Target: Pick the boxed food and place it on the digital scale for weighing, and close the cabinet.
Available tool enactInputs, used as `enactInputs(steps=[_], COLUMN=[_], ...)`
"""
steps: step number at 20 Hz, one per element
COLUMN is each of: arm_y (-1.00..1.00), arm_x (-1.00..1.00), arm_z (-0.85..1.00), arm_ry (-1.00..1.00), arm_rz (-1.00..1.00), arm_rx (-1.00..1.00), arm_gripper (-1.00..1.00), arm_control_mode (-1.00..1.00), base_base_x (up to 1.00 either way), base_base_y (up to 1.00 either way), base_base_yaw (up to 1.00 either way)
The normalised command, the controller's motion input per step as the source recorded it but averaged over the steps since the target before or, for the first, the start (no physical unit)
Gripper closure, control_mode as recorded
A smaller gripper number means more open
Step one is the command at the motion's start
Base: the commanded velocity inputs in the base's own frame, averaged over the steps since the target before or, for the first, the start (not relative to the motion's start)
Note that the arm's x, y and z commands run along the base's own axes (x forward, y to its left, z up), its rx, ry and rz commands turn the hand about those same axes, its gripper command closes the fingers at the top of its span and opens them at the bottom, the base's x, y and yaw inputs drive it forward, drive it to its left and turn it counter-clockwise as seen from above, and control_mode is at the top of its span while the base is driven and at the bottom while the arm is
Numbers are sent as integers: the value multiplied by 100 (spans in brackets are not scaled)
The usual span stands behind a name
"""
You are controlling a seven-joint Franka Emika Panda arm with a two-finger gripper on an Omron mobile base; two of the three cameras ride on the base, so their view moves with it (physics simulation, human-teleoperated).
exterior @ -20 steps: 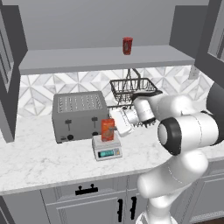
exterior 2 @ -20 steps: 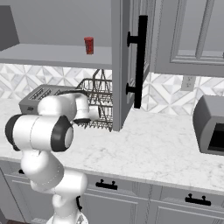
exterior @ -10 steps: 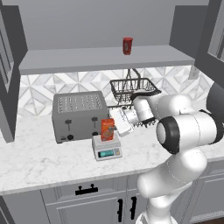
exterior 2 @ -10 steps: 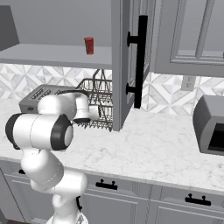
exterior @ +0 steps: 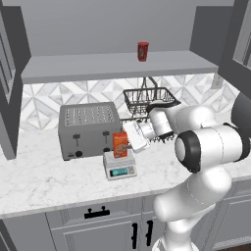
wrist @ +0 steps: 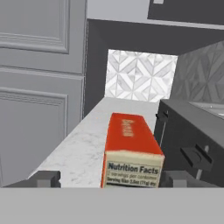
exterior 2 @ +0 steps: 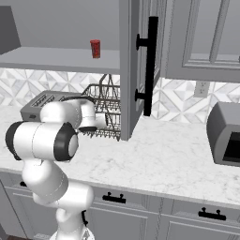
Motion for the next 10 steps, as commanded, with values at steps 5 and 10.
enactInputs(steps=[5,10], arm_y=[-20,-26], arm_x=[0,0], arm_z=[0,0], arm_ry=[0,0], arm_rz=[0,-1], arm_rx=[1,2], arm_gripper=[-100,-100], arm_control_mode=[-100,-100], base_base_x=[0,0], base_base_y=[0,0], base_base_yaw=[0,0])
